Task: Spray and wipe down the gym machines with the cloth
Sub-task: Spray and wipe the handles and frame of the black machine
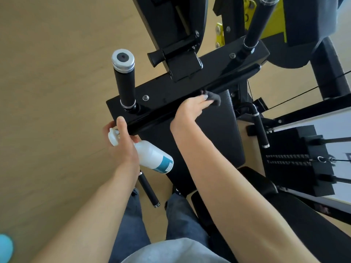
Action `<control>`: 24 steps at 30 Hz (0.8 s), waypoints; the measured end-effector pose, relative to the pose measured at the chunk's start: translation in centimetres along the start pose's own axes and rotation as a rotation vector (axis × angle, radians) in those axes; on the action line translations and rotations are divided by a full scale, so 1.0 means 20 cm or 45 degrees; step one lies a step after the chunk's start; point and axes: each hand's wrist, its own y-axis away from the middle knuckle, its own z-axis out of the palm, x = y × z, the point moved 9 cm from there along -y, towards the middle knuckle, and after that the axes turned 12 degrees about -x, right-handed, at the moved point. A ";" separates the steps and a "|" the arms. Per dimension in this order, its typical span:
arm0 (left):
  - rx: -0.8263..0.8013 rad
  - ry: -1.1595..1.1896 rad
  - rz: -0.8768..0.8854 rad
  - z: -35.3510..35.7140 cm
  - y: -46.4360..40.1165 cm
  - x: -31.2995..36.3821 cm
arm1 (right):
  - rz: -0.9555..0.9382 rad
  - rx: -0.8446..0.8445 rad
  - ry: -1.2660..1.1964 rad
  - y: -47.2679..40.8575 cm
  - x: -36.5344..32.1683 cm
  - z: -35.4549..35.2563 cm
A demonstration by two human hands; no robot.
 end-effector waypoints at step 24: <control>0.055 -0.046 0.050 0.00 0.00 0.00 | -0.052 -0.321 -0.577 -0.57 -0.53 -0.27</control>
